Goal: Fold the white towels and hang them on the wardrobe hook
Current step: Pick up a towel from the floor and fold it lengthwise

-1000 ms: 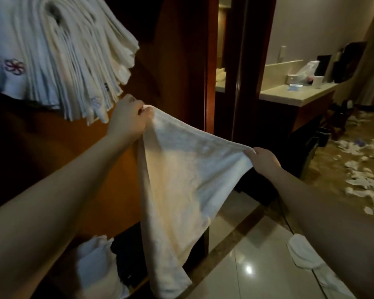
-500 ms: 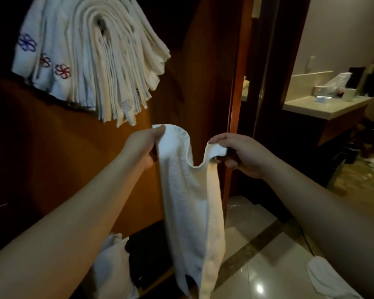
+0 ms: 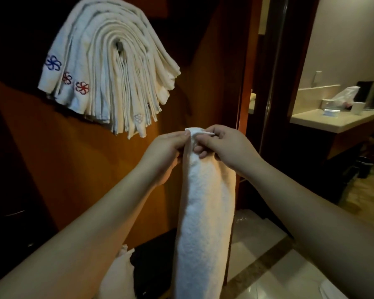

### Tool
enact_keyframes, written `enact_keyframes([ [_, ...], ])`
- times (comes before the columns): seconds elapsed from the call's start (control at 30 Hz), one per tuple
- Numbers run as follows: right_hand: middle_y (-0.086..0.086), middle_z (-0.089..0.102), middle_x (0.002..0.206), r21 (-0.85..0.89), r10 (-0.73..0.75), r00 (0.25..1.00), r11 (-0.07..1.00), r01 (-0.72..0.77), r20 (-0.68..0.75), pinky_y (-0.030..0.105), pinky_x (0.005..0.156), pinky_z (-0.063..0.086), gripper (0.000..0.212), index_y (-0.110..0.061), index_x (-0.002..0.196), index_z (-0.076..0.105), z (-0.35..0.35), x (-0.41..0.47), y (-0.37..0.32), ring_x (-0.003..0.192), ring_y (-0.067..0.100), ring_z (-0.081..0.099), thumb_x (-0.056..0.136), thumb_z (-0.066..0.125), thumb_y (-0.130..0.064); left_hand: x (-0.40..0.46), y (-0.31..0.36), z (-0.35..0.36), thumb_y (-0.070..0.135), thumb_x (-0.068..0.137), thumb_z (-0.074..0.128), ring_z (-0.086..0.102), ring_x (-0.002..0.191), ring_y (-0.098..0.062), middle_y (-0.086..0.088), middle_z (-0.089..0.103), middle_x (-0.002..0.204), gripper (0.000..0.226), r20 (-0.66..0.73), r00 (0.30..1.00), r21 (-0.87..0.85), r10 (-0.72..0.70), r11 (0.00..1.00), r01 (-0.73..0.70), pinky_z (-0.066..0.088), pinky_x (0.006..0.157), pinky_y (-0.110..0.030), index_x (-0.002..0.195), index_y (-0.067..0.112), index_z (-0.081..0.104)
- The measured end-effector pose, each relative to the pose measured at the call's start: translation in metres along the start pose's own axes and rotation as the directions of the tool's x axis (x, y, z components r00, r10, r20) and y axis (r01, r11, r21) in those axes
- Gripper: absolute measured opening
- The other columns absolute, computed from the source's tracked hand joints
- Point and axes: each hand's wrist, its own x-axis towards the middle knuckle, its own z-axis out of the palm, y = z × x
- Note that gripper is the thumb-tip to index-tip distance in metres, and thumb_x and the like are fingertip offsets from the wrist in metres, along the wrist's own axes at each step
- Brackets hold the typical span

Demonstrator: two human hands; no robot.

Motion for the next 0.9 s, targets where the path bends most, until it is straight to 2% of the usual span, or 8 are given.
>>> enact_keyframes([
  [0.13,-0.005,0.077,0.084,-0.026,-0.011,1.000,1.000,0.011,-0.011,0.014,0.066,0.053,0.015,-0.020,0.100,0.070,0.000,0.002,-0.006,0.073,0.008,0.073,0.097,0.064,-0.033,0.000,0.006,-0.003,0.023,0.104,0.046,0.069,0.097,-0.027,-0.019,0.073,0.104,0.030,0.006,1.000,0.066,0.007,0.998,-0.008,0.049,0.097,-0.050,0.113,0.009,0.070],
  [0.2,-0.005,0.077,0.084,-0.028,-0.006,1.000,1.000,0.005,-0.013,0.013,0.061,0.049,0.015,-0.020,0.099,0.070,-0.002,0.003,-0.009,0.073,0.008,0.073,0.097,0.064,-0.034,0.000,0.008,-0.003,0.026,0.103,0.046,0.067,0.103,-0.032,-0.020,0.071,0.106,0.031,0.007,1.000,0.086,0.001,0.996,-0.001,0.046,0.102,-0.054,0.113,0.009,0.070],
  [0.33,0.000,0.077,0.083,-0.002,0.016,1.000,1.000,-0.017,-0.016,0.018,0.059,0.040,0.019,-0.020,0.097,0.071,-0.008,0.005,-0.012,0.072,0.011,0.072,0.095,0.065,-0.038,0.001,0.012,-0.001,0.034,0.101,0.051,0.069,0.102,-0.027,-0.009,0.074,0.102,0.028,0.064,0.998,0.172,0.016,0.985,-0.027,0.051,0.093,-0.042,0.108,0.017,0.072],
  [0.43,0.004,0.076,0.078,0.036,0.054,0.998,0.998,-0.055,0.023,0.024,0.057,0.040,0.022,-0.018,0.095,0.071,-0.012,0.008,-0.015,0.067,0.011,0.067,0.092,0.069,-0.040,0.003,0.013,0.000,0.024,0.097,0.060,0.071,0.098,-0.016,-0.006,0.075,0.103,0.022,0.153,0.987,0.276,0.045,0.957,-0.086,0.054,0.081,-0.025,0.111,0.012,0.072],
  [0.53,0.001,0.075,0.078,0.015,0.085,0.993,0.996,-0.087,0.086,0.021,0.055,0.041,0.022,-0.017,0.097,0.072,-0.019,0.013,-0.019,0.067,0.008,0.067,0.092,0.069,-0.039,0.006,0.014,0.003,0.022,0.097,0.060,0.071,0.095,-0.015,-0.005,0.075,0.098,0.019,0.138,0.988,0.309,0.066,0.945,-0.106,0.053,0.089,-0.033,0.105,0.012,0.074],
  [0.63,0.003,0.078,0.087,-0.048,0.111,0.974,0.993,-0.104,0.198,0.024,0.059,0.042,0.025,-0.019,0.102,0.072,-0.028,0.019,-0.022,0.072,0.010,0.069,0.094,0.067,-0.042,0.010,0.011,0.001,0.027,0.098,0.059,0.070,0.092,-0.011,0.003,0.075,0.091,0.016,0.095,0.993,0.411,0.069,0.906,-0.102,0.052,0.095,-0.041,0.096,0.025,0.075],
  [0.77,0.000,0.077,0.083,-0.327,0.215,0.900,0.941,-0.087,0.379,0.025,0.059,0.043,0.030,-0.021,0.107,0.066,-0.042,0.026,-0.018,0.067,0.011,0.069,0.097,0.058,-0.049,0.012,0.009,-0.007,0.026,0.099,0.058,0.071,0.092,-0.013,0.006,0.075,0.093,0.016,0.054,0.997,0.390,0.062,0.918,-0.079,0.055,0.095,-0.046,0.095,0.031,0.073],
  [0.9,-0.002,0.074,0.079,-0.587,0.475,0.706,0.803,-0.105,0.525,0.026,0.068,0.047,0.017,-0.026,0.104,0.067,-0.056,0.027,0.014,0.069,0.011,0.066,0.096,0.063,-0.041,0.014,0.013,-0.027,0.017,0.098,0.057,0.070,0.099,-0.023,0.000,0.075,0.095,0.017,0.009,1.000,0.265,0.015,0.964,-0.016,0.055,0.093,-0.043,0.101,0.019,0.074],
])
